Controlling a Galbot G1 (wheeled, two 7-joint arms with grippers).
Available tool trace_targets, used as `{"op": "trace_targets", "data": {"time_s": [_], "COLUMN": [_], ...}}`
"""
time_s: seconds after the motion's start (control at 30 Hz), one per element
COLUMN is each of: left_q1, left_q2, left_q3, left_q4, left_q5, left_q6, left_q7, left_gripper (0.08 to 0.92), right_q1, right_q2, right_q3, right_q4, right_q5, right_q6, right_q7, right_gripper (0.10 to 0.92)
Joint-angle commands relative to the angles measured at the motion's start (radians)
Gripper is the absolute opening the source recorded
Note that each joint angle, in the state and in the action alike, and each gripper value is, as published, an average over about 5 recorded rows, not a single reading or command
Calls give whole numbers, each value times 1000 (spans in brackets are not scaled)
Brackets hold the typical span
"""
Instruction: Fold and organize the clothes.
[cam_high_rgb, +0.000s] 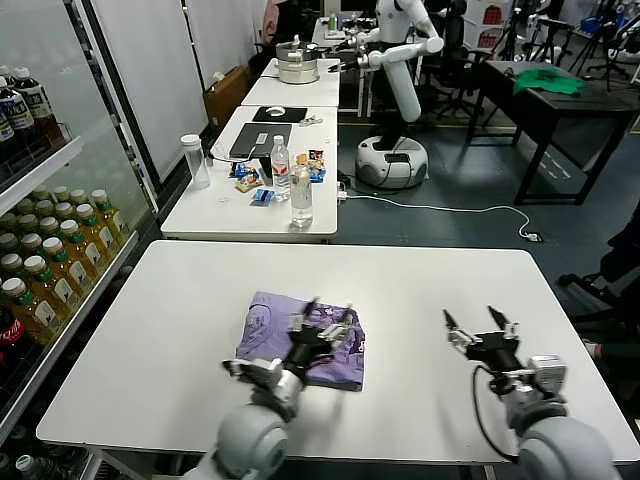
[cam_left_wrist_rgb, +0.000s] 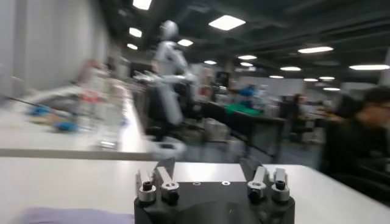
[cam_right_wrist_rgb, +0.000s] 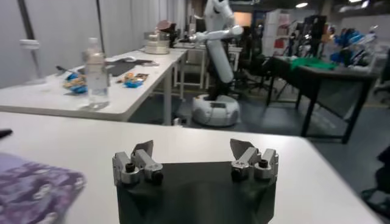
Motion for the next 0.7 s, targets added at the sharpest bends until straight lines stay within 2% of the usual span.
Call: {"op": "trace_targets", "data": {"time_s": [0.03, 0.17, 0.43, 0.7], "left_q1": [235, 275, 305, 307], "left_q2": [126, 112, 94, 91], "left_q3": [-361, -398, -399, -389], "left_q4": [-118, -131, -140, -145], "left_q5": [61, 58, 63, 68], "left_q6": [-125, -137, -149, -150], "left_q7": [-61, -67, -69, -70], "left_gripper": [781, 819, 823, 823], "right_q1": [201, 255, 330, 388], "right_q2": [214, 288, 411, 486], "right_q3": [-405, -457, -478, -424], "right_q4": [-240, -332, -456, -531], "right_q5": [-93, -77, -63, 40], "right_q6": [5, 4, 11, 10], "right_q7": [99, 130, 154, 175], "right_gripper": [823, 823, 823, 823]}}
